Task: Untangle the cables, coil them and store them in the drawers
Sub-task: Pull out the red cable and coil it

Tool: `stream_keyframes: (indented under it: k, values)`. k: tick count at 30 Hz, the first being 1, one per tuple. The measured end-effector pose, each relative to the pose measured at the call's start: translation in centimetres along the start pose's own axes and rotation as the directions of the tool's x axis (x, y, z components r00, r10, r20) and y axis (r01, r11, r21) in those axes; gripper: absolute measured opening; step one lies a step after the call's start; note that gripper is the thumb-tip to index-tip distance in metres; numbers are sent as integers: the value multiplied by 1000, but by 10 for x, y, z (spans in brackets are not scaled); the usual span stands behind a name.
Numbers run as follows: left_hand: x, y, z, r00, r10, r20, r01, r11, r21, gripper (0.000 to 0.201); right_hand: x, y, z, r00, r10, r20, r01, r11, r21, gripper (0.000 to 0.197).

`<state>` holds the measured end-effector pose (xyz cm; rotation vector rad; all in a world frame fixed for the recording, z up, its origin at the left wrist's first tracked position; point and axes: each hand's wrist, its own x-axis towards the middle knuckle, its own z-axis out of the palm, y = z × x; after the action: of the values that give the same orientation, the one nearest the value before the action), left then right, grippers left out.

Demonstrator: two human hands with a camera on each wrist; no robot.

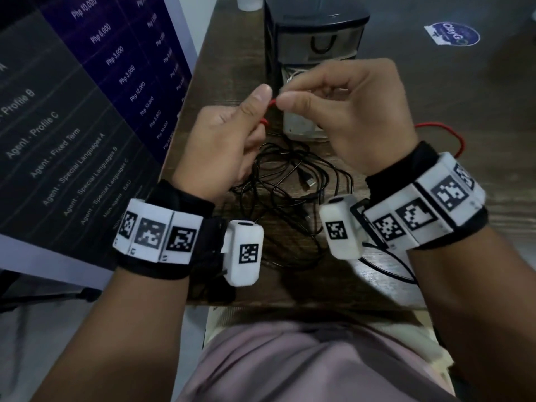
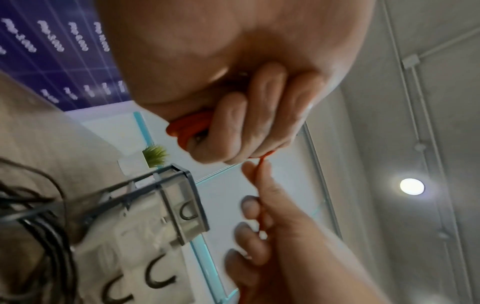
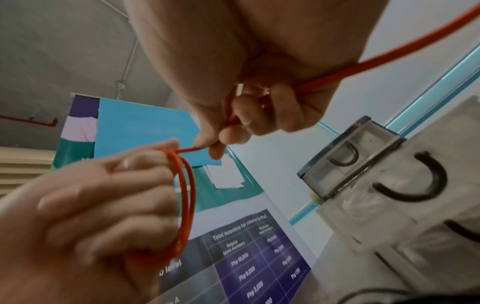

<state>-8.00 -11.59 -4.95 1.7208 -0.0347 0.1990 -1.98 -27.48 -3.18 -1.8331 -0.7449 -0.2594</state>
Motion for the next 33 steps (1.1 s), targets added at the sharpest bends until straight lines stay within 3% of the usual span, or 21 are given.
stream_keyframes:
  k: [2, 7, 10, 16, 18, 23, 29, 33]
  values:
    - [0, 3, 1, 999, -12, 32, 15, 994, -107, 58, -1, 5, 6, 999, 14, -37, -13, 1000, 16, 15]
    - [1, 14, 1, 1000, -3, 26, 12, 937, -348, 53, -11, 7, 24, 996, 84, 30, -81, 993, -89, 32]
    - [3, 19, -1, 999, 36, 17, -23, 874, -485, 48, -20, 17, 36, 995, 83, 48, -78, 991, -109, 30]
    - [5, 10, 1, 998, 37, -43, -54, 829, -557, 33, -33, 25, 44, 979, 120, 164, -91, 981, -174, 28]
    - [7, 4, 4, 995, 38, -95, -80, 863, -499, 29, -33, 23, 42, 965, 124, 230, -76, 976, -206, 26]
    - [9, -10, 12, 964, 124, -237, -160, 978, -136, 26, -32, 16, 35, 893, 163, 420, -54, 964, -261, 30]
    - [10, -16, 13, 964, 214, -158, -170, 952, 254, 27, -27, 0, 21, 806, 169, 567, 20, 950, -312, 28]
    - [12, -18, 5, 983, 173, -68, -130, 899, 419, 29, -24, -4, 10, 836, 135, 532, -19, 976, -218, 27]
